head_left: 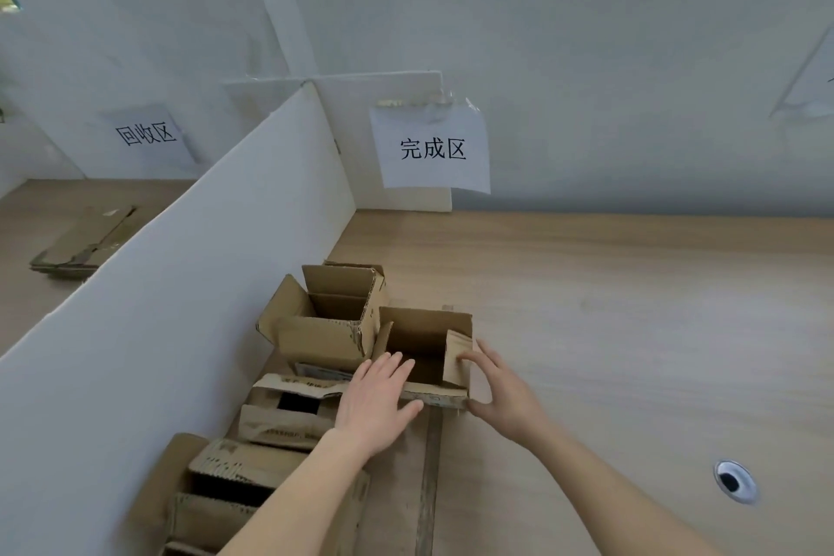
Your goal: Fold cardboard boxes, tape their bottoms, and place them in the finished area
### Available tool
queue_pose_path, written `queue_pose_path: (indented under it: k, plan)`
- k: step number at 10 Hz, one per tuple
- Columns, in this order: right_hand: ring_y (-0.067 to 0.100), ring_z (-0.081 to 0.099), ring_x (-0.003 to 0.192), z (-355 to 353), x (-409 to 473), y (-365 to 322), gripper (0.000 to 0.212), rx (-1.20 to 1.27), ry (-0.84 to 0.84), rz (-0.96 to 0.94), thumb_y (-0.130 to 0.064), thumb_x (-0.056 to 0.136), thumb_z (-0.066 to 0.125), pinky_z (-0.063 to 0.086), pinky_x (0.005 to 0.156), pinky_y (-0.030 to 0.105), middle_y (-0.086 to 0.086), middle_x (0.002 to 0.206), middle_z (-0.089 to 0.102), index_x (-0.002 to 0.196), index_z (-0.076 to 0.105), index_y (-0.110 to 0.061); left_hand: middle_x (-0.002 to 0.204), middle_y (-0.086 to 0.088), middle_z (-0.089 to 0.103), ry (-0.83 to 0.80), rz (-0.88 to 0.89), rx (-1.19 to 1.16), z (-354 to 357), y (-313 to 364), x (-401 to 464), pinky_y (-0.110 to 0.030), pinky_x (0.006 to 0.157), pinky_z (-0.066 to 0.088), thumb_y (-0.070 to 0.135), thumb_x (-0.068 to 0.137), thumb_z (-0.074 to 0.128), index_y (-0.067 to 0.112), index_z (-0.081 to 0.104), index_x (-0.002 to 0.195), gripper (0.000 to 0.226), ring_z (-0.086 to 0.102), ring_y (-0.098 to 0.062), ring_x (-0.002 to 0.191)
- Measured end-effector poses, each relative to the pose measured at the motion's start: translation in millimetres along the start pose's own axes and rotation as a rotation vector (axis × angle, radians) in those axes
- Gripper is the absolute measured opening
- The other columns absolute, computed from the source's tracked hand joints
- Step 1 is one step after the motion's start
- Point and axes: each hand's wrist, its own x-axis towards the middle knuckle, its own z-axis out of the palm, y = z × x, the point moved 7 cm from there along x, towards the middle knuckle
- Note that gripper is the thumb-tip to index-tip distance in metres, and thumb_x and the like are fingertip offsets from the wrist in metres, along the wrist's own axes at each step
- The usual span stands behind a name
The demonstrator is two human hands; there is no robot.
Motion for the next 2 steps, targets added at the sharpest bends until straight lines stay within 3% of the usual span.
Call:
queue_pose_path:
  k: [2]
  plan:
    - [0.012,0.013,0.154,-55,-50,-22,0.076,-0.289,0.034,0.02,-0.051,0.097,0.055,0.018,0.124,0.034,-0.011,0.168,0.014,0.16,0.015,-0.035,0.168,0.007,0.018,0.036,0.01,-0.034,-45,32,-30,-0.034,0.125,0.006,0.062,0.099,0.046,0.033,0.021,0.16,0.073,0.012,-0.013,0.155]
